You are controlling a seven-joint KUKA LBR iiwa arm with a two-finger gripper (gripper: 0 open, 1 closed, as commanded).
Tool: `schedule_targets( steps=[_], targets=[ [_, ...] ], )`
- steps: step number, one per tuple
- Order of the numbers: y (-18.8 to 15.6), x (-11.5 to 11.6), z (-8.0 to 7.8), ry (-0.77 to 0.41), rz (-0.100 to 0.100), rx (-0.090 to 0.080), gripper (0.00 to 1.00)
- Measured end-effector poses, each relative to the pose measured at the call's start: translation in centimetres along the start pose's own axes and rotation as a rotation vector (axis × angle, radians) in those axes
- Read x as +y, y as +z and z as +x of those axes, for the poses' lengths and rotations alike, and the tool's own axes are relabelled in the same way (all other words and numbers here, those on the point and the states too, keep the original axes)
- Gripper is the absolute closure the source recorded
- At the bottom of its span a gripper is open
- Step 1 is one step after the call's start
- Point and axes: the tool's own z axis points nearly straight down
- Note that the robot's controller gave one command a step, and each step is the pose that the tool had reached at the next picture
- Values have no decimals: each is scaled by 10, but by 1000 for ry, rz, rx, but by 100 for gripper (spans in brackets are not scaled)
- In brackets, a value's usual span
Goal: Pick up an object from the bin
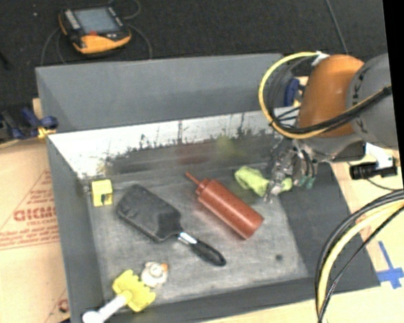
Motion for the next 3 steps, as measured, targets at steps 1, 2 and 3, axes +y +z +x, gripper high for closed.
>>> schedule_targets(
  steps=[1,2,3],
  targets=[
    [-12,0,0,-1,0,1,100],
    [-27,0,1,-2,1,6,100],
    [-48,0,0,-3,0,3,100]
  ],
)
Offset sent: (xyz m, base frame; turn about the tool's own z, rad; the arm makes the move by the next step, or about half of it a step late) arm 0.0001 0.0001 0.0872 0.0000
